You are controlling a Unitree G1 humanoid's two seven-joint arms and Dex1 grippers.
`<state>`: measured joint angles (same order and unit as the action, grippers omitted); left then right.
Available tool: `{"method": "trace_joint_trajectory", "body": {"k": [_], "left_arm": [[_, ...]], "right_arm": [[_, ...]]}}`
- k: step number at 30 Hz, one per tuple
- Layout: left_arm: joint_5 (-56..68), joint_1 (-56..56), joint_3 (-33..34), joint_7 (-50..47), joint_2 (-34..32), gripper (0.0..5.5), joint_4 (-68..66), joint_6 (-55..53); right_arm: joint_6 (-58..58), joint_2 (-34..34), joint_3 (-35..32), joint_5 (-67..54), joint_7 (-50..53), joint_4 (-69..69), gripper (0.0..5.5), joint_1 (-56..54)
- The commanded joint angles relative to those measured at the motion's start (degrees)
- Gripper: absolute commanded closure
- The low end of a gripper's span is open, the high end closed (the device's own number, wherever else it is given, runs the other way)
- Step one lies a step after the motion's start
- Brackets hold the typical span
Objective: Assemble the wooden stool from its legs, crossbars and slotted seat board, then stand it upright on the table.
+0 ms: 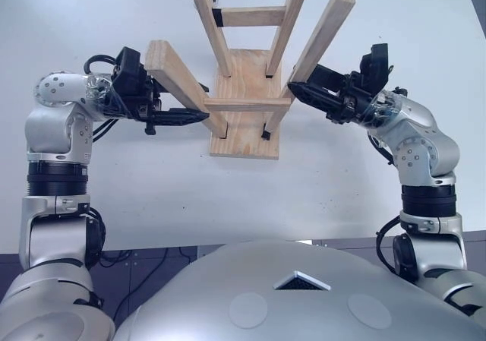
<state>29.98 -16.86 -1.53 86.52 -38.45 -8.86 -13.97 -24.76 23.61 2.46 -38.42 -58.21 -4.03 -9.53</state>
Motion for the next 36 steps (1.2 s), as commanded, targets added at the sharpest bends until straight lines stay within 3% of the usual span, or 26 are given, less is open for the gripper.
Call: {"method": "trace_joint_trajectory", "body": {"k": [1, 6, 16, 24, 36], "left_arm": [[0.19, -0.51, 0.14, 0.09, -0.83, 3.36, 0.83, -1.56], [-0.11, -0.12, 0.37, 0.2, -1.14, 3.36, 0.68, -1.56], [-0.27, -1.09, -0.31, 0.15, -0.69, 3.36, 2.16, -1.45], [1.32, 1.07, -0.44, -2.4, 0.64, 3.37, 8.47, -2.36], [1.91, 2.3, -0.23, -2.42, 0.88, 3.38, 9.69, -2.38]], "right_arm": [[-0.4, 6.74, 2.84, 6.55, -3.26, 3.79, 3.48, 1.46], [0.65, 13.26, 4.23, 8.11, -9.05, 7.17, 3.48, 0.13], [8.64, 18.58, 12.71, 17.61, -13.25, 4.33, 3.48, -3.94], [5.83, 18.45, 19.38, 27.26, -6.35, 1.45, 3.48, -7.2], [3.98, 16.78, 19.77, 26.12, -1.96, 8.25, 3.48, -8.89]]}}
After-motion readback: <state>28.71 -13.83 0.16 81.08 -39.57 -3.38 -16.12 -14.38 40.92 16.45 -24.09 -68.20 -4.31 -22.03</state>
